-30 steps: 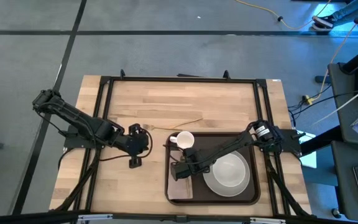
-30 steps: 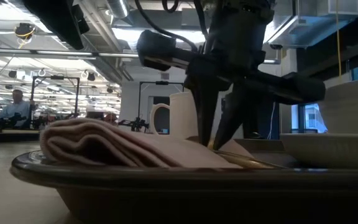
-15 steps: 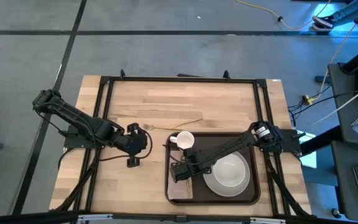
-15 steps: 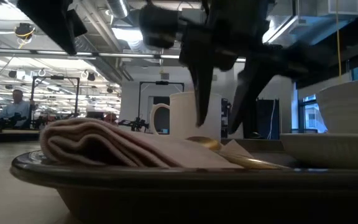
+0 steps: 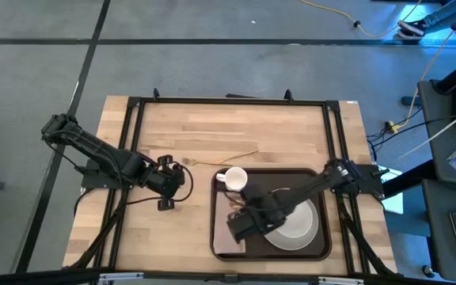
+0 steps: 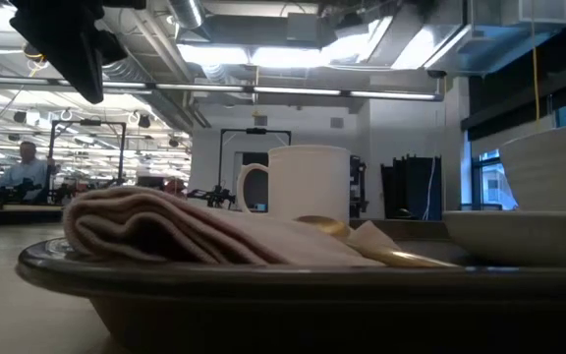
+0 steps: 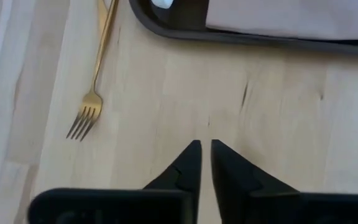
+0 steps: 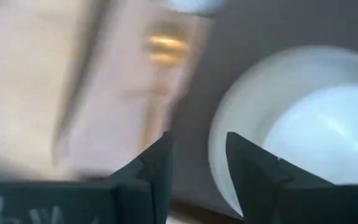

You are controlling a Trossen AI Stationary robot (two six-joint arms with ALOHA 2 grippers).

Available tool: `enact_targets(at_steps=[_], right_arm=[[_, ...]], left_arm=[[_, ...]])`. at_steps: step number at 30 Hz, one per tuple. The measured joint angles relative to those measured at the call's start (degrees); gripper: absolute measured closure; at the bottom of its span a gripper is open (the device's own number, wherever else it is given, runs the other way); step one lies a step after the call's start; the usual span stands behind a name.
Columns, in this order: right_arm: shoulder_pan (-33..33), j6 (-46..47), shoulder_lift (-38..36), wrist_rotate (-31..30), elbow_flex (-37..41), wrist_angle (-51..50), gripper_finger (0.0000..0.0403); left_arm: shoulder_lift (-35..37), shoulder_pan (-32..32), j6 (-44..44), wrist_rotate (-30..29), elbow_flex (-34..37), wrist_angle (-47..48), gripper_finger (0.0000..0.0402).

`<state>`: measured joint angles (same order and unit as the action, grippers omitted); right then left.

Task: Set up tray
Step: Put the gold fork on the brown napkin to the left of the gold spoon

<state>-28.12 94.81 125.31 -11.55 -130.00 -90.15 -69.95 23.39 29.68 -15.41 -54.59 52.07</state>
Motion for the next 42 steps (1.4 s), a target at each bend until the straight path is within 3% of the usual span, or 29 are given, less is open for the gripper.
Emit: enact_targets(at_steps=[4,7,11,20,27,29,35,39,42], right_arm=[[-0.8,-19.1,-2.1,-4.7,-5.2,0.4,0.0258],[-1.3,-21.0,-6.4,-11.3,-1.8,-0.4,0.0258],[-1.5,-25.1,-14.1,-13.5,3.6,0.1,0.0258],[-2.9,-30.9,-33.4,-16.6,24.5,0.7,0.0258],[-2.7,-31.0,-46.6,-17.5,41.9,5.8,0.0258],[-2.1,-31.0,-49.7,-17.7,45.2,7.3,0.0258],[-0.3,-30.7,-57.0,-18.9,52.3,11.8,0.0258],[1.1,-30.6,-59.8,-18.9,55.7,16.0,0.0258],[2.2,-30.6,-60.7,-19.0,57.6,18.2,0.0258]], left_arm=[[0.0,-1.1,0.1,-0.8,0.0,-0.4,0.0329],[0.0,-2.4,0.7,-2.4,0.0,-1.6,0.0294],[0.0,-4.0,2.6,-3.0,0.0,-3.8,0.0262],[0.0,-5.6,2.6,-7.7,0.0,-15.0,0.0247],[-0.6,-11.3,2.0,-5.1,0.0,-14.5,0.0246],[-0.9,-14.8,-2.0,-2.0,0.0,-12.9,0.0246],[-3.1,-24.2,-27.4,1.6,0.0,-15.2,0.0246],[-7.2,-30.2,-33.9,9.7,0.0,-16.2,0.0247],[-11.3,-32.8,-39.4,11.5,0.0,-16.3,0.0247]])
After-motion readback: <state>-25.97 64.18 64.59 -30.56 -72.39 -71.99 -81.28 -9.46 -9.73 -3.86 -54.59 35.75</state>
